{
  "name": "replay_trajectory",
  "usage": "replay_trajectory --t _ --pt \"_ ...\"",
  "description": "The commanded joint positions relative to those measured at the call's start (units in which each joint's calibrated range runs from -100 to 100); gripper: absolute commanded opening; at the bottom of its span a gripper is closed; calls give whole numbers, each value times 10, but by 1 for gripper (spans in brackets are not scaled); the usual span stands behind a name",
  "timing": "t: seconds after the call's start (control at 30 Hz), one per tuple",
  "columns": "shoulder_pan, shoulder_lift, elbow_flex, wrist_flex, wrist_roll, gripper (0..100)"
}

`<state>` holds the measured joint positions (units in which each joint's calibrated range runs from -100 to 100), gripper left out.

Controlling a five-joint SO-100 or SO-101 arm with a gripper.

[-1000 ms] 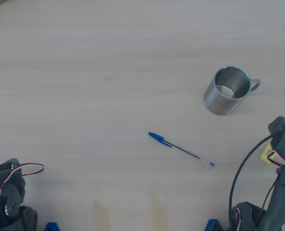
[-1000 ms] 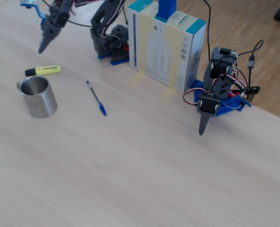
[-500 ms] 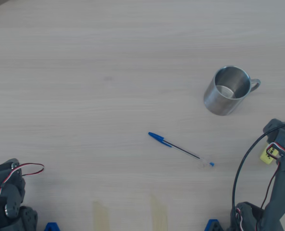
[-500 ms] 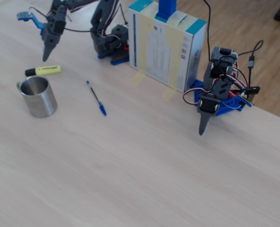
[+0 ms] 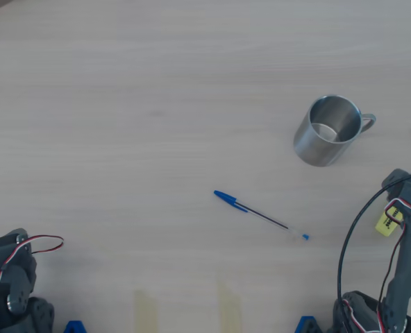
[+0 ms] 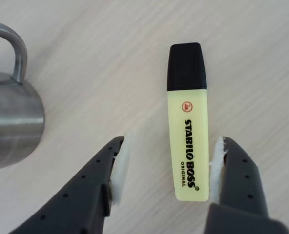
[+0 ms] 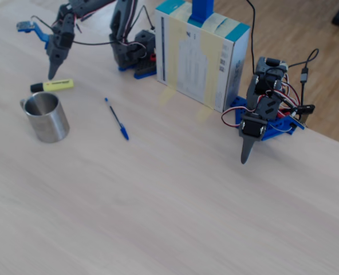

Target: Grab the yellow pen and put it in the silver cup.

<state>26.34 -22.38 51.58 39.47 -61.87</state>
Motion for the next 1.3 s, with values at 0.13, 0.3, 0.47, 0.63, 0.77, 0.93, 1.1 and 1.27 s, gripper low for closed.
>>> replay_trajectory --t 0.13,0.3,0.47,0.63,0.77,0.93,1.1,1.27 --pt "5 43 -29 -31 4 27" --pt "5 71 -26 -47 4 27" --pt "5 93 -26 -47 4 27" --pt "5 117 -25 -48 4 27" --pt "5 137 -25 -48 3 27" --pt "5 152 -25 -48 3 27" --pt "6 164 -28 -48 3 27" --pt "11 175 -26 -48 3 27"
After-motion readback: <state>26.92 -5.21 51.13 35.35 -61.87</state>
